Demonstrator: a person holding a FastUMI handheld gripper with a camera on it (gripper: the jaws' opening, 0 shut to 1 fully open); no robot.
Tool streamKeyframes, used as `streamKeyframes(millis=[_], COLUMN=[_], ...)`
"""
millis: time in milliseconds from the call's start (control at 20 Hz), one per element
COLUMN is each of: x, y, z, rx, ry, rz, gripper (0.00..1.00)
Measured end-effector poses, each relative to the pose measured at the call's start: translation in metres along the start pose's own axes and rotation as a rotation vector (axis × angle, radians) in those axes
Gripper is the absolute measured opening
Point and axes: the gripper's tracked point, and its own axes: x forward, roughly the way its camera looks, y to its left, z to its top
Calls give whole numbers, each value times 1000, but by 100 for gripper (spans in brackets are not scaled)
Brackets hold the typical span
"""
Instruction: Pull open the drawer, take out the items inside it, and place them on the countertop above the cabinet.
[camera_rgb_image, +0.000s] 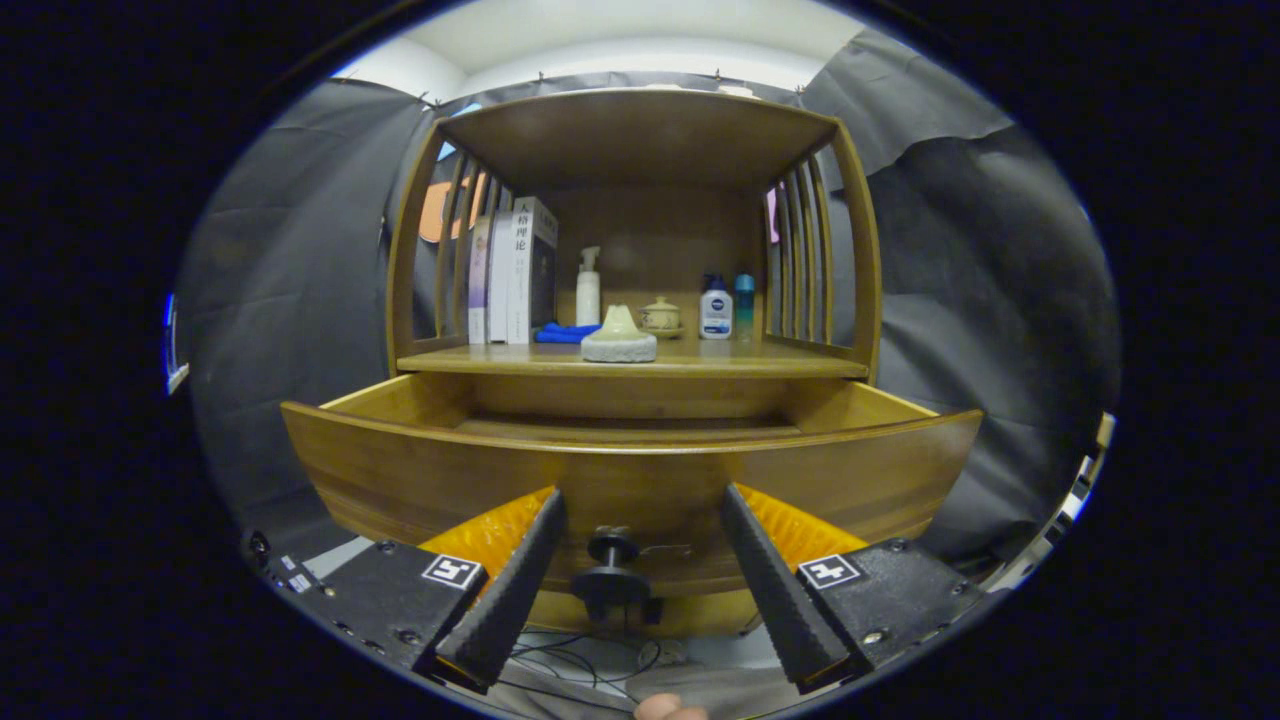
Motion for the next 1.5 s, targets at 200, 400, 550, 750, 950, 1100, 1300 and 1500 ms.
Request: streamKeyframes(millis=[200,400,550,750,950,1100,1300,1500], x=[22,48,68,90,108,121,135,138], y=[3,4,4,4,5,6,6,6], z=[5,11,15,19,22,25,28,28], rx=[20,33,31,29,27,32,24,16], ry=[11,26,25,30,30,33,32,25], rz=[-4,0,0,-2,-4,-5,-7,-14], gripper=[100,100,100,100,100,100,100,100])
